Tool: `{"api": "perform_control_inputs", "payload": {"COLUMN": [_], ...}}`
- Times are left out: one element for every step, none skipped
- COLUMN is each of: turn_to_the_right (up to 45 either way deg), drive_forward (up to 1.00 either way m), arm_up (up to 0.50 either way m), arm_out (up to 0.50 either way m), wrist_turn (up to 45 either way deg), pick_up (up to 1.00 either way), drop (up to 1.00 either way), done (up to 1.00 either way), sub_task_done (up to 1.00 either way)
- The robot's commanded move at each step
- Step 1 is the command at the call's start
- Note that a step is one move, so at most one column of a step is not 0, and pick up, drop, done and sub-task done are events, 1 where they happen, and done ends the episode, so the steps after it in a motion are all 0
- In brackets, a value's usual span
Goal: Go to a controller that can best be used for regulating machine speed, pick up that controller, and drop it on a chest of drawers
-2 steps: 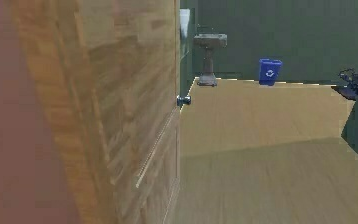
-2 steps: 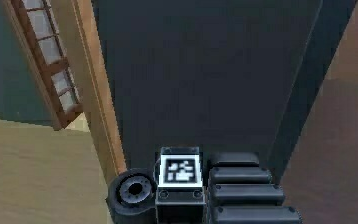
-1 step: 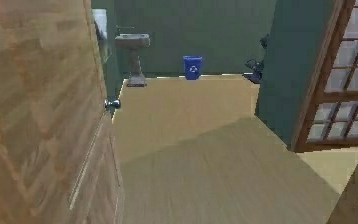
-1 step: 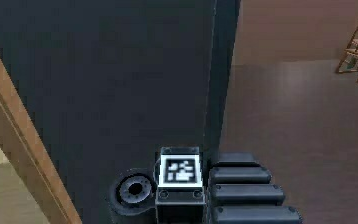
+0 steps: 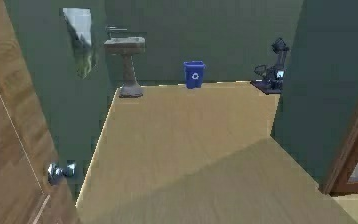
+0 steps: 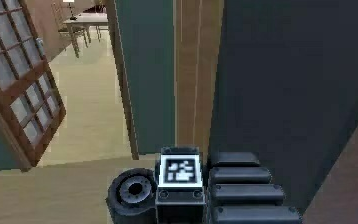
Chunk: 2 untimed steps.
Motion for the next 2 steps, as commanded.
{"api": "perform_control_inputs", "payload": {"turn_to_the_right": [45.0,3.0], "drive_forward": [0.0,0.0], "arm_up": [0.0,0.0], "arm_out": [0.0,0.0], "wrist_turn": [0.0,0.0], "pick_up": [0.0,0.0], "drop": [0.0,0.0], "done": [0.0,0.0], "sub_task_done": [0.0,0.0]}}
